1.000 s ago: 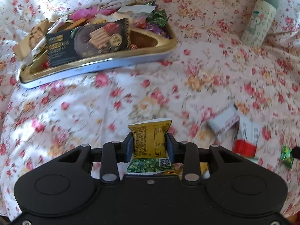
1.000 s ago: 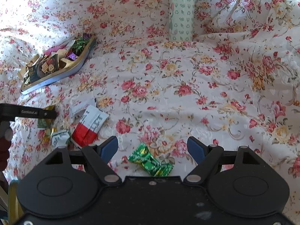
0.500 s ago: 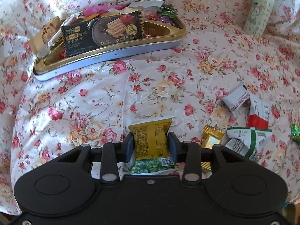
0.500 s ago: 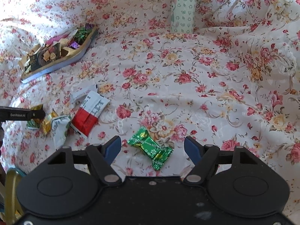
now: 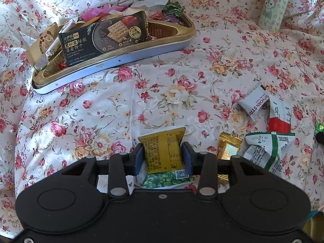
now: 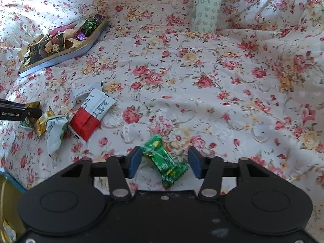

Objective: Organize snacks
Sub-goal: 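Lift the green-yellow packet with left tool while right grasps the green candy, then carry the green-yellow packet and green candy toward the olive tray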

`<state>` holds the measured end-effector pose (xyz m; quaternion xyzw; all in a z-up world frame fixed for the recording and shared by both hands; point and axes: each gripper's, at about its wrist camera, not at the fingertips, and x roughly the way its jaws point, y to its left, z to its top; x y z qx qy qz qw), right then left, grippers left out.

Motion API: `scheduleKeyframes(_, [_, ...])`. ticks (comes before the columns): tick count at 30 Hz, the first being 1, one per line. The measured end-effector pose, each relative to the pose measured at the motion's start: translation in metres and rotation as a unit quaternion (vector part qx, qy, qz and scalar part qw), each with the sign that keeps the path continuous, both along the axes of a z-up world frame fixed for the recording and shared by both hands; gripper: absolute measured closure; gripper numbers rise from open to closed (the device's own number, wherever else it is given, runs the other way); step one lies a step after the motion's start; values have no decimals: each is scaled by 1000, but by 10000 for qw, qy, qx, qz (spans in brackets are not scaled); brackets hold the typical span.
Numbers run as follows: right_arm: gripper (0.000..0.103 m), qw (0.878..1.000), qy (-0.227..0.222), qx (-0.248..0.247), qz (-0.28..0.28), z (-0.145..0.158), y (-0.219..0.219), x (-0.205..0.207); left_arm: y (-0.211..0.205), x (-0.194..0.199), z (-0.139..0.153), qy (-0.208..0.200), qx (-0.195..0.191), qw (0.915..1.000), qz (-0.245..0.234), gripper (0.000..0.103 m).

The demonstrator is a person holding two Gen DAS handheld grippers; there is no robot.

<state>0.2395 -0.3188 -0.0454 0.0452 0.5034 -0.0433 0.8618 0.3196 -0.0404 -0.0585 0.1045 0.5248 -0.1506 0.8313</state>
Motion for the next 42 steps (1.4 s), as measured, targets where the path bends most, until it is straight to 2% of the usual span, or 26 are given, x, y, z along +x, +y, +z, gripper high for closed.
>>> scheduleKeyframes(3, [68,9999,3,145,-74,1,0,4,0,0,0,-5,-7,10000,-16,52])
scheduleKeyframes(5, [77,9988,38,445,-193,3,-4,7,0,0,0,-19,-7,10000,-19,52])
scheduleKeyframes(8, [79,9931,110,1037,-537,3,-13,10,0,0,0,-20,-21,10000,-19,52])
scheduleKeyframes(10, [79,9836,157,1581,-855,0,-21,11,1,-1,0,-27,-31,10000,-25,52])
scheduleKeyframes(13, [80,9758,117,1881,-1110,-1,-24,12,1,-1,0,-41,-41,10000,-25,52])
scheduleKeyframes(16, [76,9834,19,1512,-1008,2,-15,11,2,-1,0,-49,-48,10000,-24,52])
scheduleKeyframes(20, [57,9901,-55,1159,-788,6,-7,4,2,0,0,-39,-63,10000,-36,52])
scheduleKeyframes(25, [56,9972,-60,615,-425,3,5,-3,4,0,1,-16,-93,10000,-12,52])
scheduleKeyframes(29, [56,9991,-149,362,-136,0,18,-8,4,0,1,-2,-114,9999,28,52])
scheduleKeyframes(31, [52,9994,-253,208,-144,-2,22,-10,4,0,0,-6,-121,9999,41,52])
scheduleKeyframes(38, [49,9992,-384,136,-53,-7,25,-12,5,-5,1,-129,-184,9996,151,53])
scheduleKeyframes(40, [52,9992,-406,33,20,-8,29,-14,4,-6,1,-170,-186,9995,186,54])
scheduleKeyframes(42, [62,9989,-436,-36,142,-7,31,-17,2,-8,2,-188,-194,9993,252,56])
